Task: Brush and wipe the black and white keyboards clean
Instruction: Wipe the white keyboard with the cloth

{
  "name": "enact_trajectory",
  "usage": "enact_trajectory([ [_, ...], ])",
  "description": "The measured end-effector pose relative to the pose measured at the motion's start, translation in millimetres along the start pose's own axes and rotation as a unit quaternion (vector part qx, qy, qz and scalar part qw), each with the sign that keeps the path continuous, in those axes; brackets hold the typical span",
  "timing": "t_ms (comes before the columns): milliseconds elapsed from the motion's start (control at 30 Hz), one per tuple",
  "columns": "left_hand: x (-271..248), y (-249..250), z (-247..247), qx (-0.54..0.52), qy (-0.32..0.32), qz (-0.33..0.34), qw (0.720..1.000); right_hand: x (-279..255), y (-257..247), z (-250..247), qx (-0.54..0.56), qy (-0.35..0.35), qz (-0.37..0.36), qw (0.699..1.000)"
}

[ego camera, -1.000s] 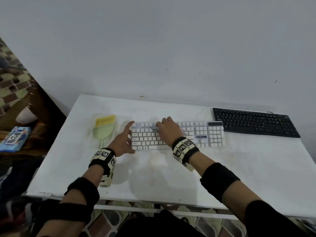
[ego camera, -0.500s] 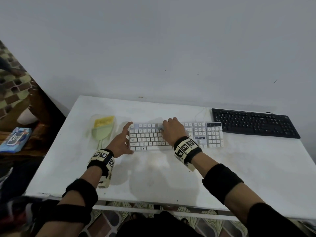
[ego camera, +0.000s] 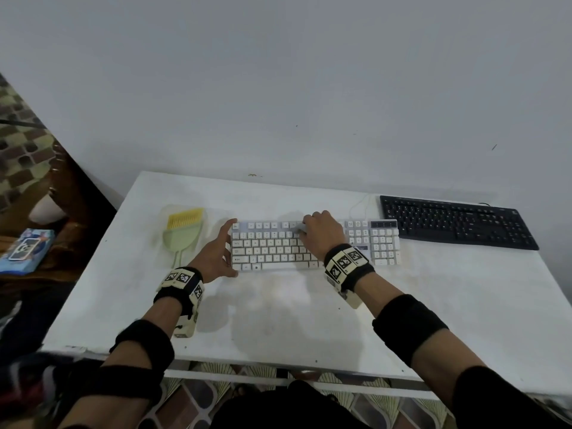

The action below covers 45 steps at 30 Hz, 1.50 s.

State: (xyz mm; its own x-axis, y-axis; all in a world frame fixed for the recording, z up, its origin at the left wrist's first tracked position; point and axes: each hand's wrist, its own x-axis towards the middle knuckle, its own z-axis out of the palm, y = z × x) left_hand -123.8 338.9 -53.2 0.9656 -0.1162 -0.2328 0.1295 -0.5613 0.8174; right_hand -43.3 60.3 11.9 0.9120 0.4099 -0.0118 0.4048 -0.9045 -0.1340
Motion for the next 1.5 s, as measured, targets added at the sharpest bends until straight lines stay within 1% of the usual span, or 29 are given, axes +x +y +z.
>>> enact_trajectory([
  [67, -0.2, -0.4, 0.4, 0.003, 0.002, -0.001, 1.0, 3.0, -8.1, -0.4, 0.017, 0.008, -0.018, 1.0],
  [133, -0.8, 0.5, 0.7, 0.006, 0.006, 0.001, 1.0, 5.8, -24.4, -0.4, 0.029, 0.013, -0.053, 0.998],
  [200, -0.9, 0.7, 0.7, 0.008, 0.011, 0.002, 1.0, 6.9, -36.6, 0.9, 0.016, 0.007, -0.076, 0.997],
  [300, -0.5, 0.7, 1.2, 0.004, 0.013, 0.006, 1.0, 5.8, -28.9, 1.4, 0.001, 0.003, -0.054, 0.999],
  [433, 0.6, -2.0, 0.9, 0.008, 0.014, 0.009, 1.0, -2.6, 16.5, -2.9, -0.017, 0.0, 0.007, 1.0],
  [500, 0.7, -2.8, 0.7, 0.01, 0.014, 0.01, 1.0, -6.0, 33.6, -6.1, -0.016, 0.005, 0.025, 1.0],
  [567, 1.2, -3.4, 0.7, 0.007, 0.017, 0.017, 1.0, -5.5, 35.3, -7.6, -0.009, 0.016, 0.007, 1.0],
  [633, 0.7, -2.7, 1.2, 0.008, 0.02, 0.022, 1.0, -2.9, 24.2, -7.2, -0.003, 0.022, -0.027, 0.999],
  [700, -0.1, -2.1, 1.3, 0.009, 0.023, 0.025, 0.999, -0.7, 10.9, -5.4, -0.009, 0.012, -0.057, 0.998],
  [733, -0.5, -2.0, 1.4, 0.009, 0.023, 0.026, 0.999, -0.7, 7.9, -4.9, -0.014, 0.009, -0.059, 0.998],
  [833, -0.8, -1.1, 1.4, 0.009, 0.023, 0.027, 0.999, -5.4, 21.1, -9.1, -0.02, 0.003, -0.017, 1.0],
  [1000, -0.4, 0.3, 0.0, 0.017, 0.011, 0.017, 1.0, -14.9, 73.6, -11.6, -0.035, 0.007, 0.067, 0.997],
  [1033, -0.2, 0.7, -0.2, 0.017, 0.01, 0.016, 1.0, -14.2, 77.7, -10.2, -0.035, 0.01, 0.065, 0.997],
  [1100, -0.7, 1.0, 0.0, 0.015, 0.011, 0.014, 1.0, -11.4, 73.1, -8.9, -0.042, 0.019, 0.035, 0.998],
  [1200, -2.0, 1.9, -0.1, 0.013, 0.012, 0.013, 1.0, -9.1, 45.9, -9.8, -0.013, 0.028, -0.012, 0.999],
  [1267, -1.4, 2.3, 0.4, 0.013, 0.011, 0.011, 1.0, -9.8, 32.3, -9.0, -0.023, 0.018, -0.025, 0.999],
  [1367, -0.9, 2.3, 0.7, 0.009, 0.012, 0.008, 1.0, -12.1, 39.2, -9.1, -0.035, 0.009, -0.001, 0.999],
  [1500, 0.2, 2.0, 0.8, 0.01, 0.009, 0.008, 1.0, -24.1, 82.0, -11.6, -0.036, 0.008, 0.058, 0.998],
])
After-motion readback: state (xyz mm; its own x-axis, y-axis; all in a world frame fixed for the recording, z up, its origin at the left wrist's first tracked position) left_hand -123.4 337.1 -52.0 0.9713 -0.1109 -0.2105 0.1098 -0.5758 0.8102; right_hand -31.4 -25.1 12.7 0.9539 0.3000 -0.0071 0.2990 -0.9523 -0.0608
